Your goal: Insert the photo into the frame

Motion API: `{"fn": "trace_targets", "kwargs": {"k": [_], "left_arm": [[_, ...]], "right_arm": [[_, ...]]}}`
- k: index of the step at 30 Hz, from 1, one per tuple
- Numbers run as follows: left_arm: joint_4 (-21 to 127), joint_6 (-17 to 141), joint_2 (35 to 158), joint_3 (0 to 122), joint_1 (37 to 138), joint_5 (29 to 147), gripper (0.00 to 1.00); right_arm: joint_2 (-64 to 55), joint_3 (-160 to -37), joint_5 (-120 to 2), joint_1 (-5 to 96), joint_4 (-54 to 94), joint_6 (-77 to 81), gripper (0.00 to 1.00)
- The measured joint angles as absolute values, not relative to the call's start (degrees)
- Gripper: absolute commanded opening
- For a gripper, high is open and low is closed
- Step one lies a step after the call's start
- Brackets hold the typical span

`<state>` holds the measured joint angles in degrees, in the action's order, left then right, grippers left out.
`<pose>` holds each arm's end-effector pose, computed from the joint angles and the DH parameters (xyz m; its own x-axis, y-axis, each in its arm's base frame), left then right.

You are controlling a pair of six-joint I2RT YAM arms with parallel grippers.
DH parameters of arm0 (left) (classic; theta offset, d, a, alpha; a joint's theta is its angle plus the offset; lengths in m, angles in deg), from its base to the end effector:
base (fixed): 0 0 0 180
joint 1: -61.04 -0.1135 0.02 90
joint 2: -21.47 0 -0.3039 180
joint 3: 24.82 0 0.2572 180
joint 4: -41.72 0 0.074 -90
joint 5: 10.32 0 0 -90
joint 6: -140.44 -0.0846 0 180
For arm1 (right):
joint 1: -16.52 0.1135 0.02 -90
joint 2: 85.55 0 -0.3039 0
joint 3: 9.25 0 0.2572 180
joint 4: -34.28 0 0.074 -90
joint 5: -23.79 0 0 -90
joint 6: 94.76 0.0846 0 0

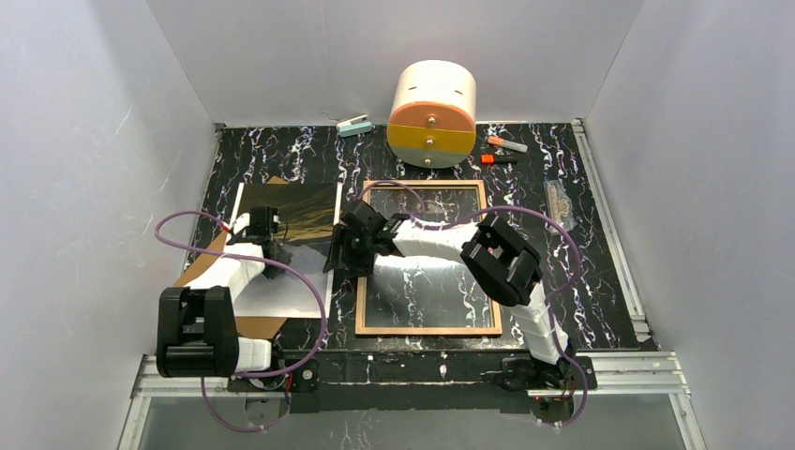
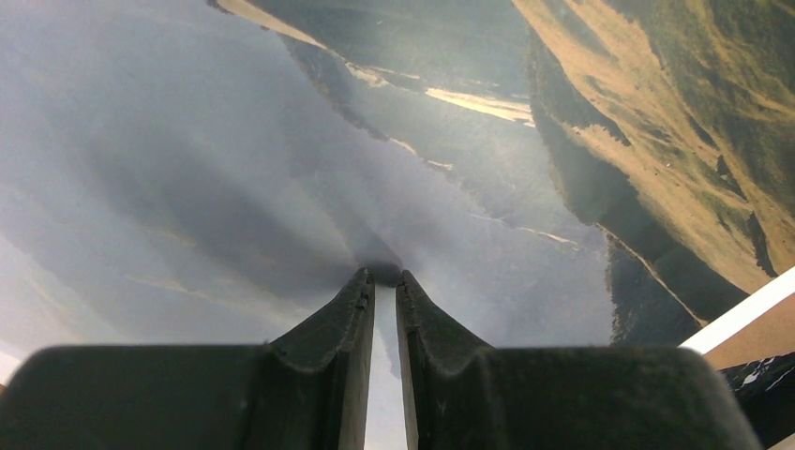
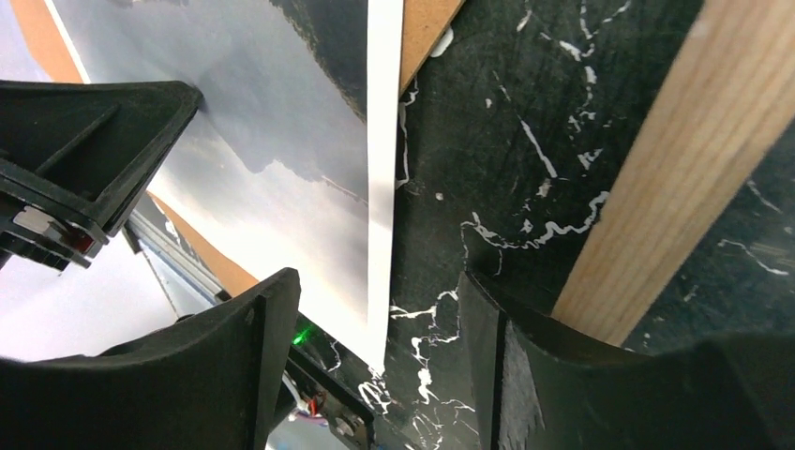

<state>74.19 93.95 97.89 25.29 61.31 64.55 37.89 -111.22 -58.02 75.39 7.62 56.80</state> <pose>0.2600 0.0209 0.1618 -0.5302 -0.6621 -0.5296 -0.6836 0.7033 -0.1950 0.2648 0.4617 0.1555 -0.9716 0.0748 -0.2246 -0.0884 0.7654 0.6374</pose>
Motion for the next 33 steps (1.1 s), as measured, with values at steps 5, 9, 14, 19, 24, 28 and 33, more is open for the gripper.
{"fn": "trace_targets", "kwargs": {"k": [5, 9, 14, 19, 24, 28, 33], "left_arm": [[72.9, 94.0, 99.0, 25.6, 61.3, 64.5, 0.14], [71.7, 94.0, 99.7, 25.9, 61.3, 64.5, 0.13], [71.6, 94.5, 99.6, 25.8, 61.3, 64.4, 0.12], [71.2, 95.1, 99.2, 25.3, 61.3, 64.2, 0.11], [70.6, 95.8, 98.7, 24.6, 61.3, 63.8, 0.11], [70.4, 96.1, 98.5, 24.3, 61.3, 63.6, 0.11], [70.4, 96.1, 98.5, 24.4, 61.3, 63.6, 0.10]], "right_arm": [[39.0, -111.5, -54.3, 75.0, 9.9, 57.0, 0.74], [39.8, -110.9, -51.1, 75.0, 13.9, 58.2, 0.74], [41.3, -110.6, -47.4, 75.0, 18.2, 60.5, 0.75], [41.5, -108.4, -45.2, 74.9, 23.1, 63.4, 0.75], [40.1, -101.8, -44.5, 74.9, 34.3, 65.6, 0.75], [39.1, -97.7, -45.6, 75.0, 41.7, 66.0, 0.71], [39.1, -97.5, -46.1, 75.1, 44.5, 65.6, 0.50]]}}
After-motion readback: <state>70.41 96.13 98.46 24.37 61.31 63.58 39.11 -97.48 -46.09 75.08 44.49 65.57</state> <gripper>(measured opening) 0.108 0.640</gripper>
